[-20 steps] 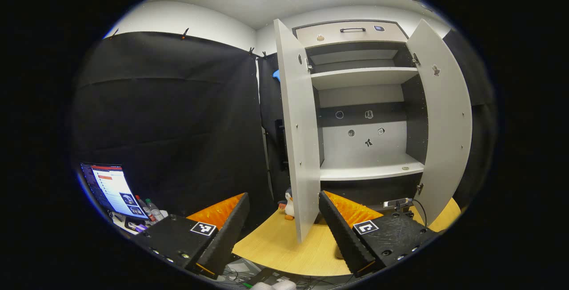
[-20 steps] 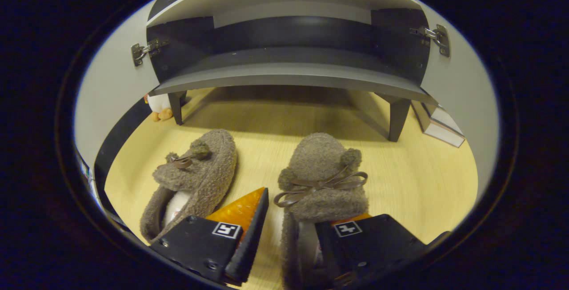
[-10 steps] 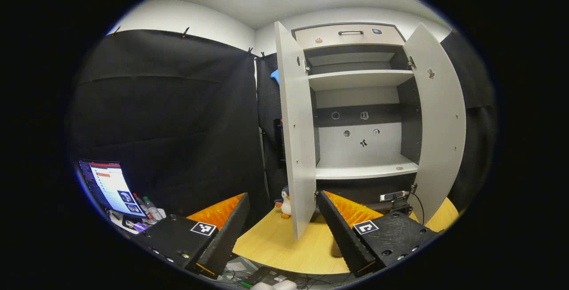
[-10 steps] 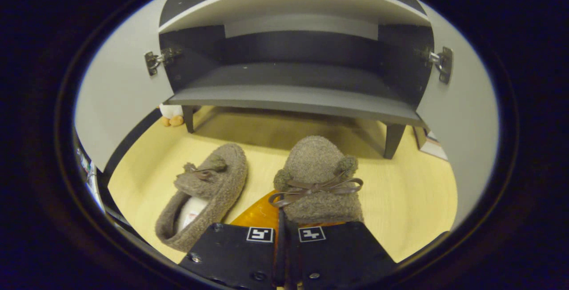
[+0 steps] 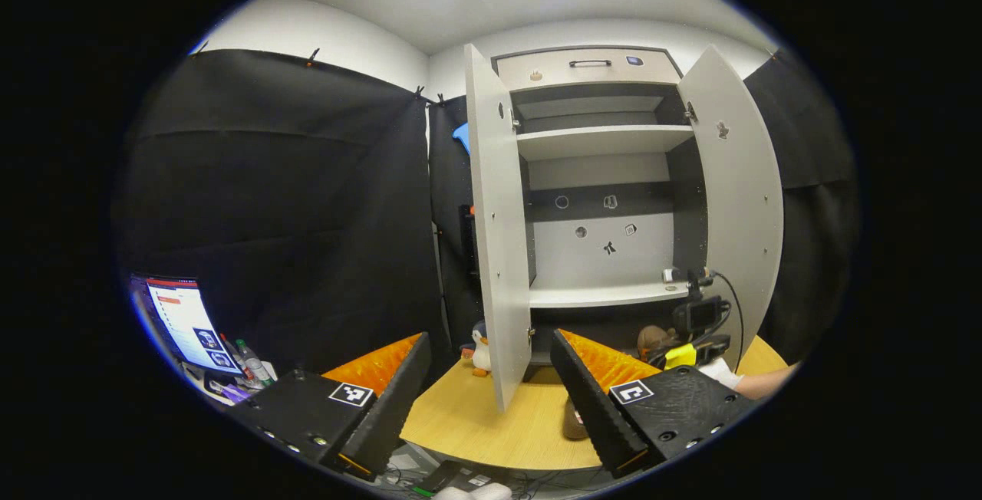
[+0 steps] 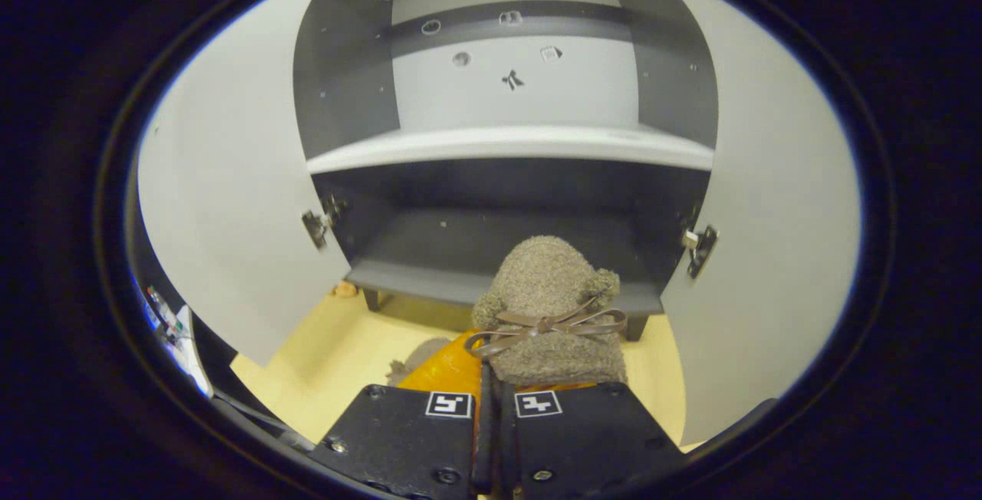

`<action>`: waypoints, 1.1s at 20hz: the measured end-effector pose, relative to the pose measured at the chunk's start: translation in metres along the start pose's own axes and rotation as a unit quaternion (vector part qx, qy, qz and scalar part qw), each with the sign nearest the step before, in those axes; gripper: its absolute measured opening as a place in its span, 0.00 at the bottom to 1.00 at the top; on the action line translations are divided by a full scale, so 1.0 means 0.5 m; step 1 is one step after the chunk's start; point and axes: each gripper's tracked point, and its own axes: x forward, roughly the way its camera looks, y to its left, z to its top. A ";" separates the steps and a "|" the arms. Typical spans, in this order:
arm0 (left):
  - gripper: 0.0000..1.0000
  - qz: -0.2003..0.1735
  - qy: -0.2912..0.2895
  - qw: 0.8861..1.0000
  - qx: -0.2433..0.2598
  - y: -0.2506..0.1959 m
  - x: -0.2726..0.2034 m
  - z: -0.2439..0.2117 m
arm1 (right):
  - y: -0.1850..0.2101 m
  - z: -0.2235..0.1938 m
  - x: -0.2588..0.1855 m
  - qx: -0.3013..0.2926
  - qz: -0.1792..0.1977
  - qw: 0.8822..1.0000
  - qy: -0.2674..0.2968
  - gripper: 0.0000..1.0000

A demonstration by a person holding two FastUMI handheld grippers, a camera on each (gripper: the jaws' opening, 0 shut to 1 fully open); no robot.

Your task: Grab one shoe with the right hand and put it into the shoe cabinet, grab the other shoe with the left hand and put it into the shoe cabinet; then close the right door with the right hand and the left door with the left hand.

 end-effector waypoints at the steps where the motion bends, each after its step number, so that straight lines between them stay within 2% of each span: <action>1: 0.96 -0.001 0.001 1.000 -0.003 0.002 -0.002 -0.006 | 0.008 0.039 -0.012 0.001 0.004 1.000 -0.013 0.07; 6: 0.96 0.008 0.006 1.000 -0.017 0.014 0.000 -0.024 | 0.037 0.231 -0.029 -0.009 0.006 0.997 -0.075 0.07; 13: 0.96 0.034 0.008 0.999 -0.017 0.022 0.007 -0.031 | 0.010 0.445 0.054 -0.012 -0.019 0.993 -0.115 0.07; 17: 0.96 0.052 0.007 0.999 -0.006 0.023 0.010 -0.029 | -0.017 0.524 0.143 -0.013 -0.039 0.993 -0.107 0.07; 22: 0.96 0.077 0.011 0.997 -0.005 0.015 0.018 -0.033 | -0.043 0.553 0.265 -0.006 -0.057 0.996 -0.061 0.07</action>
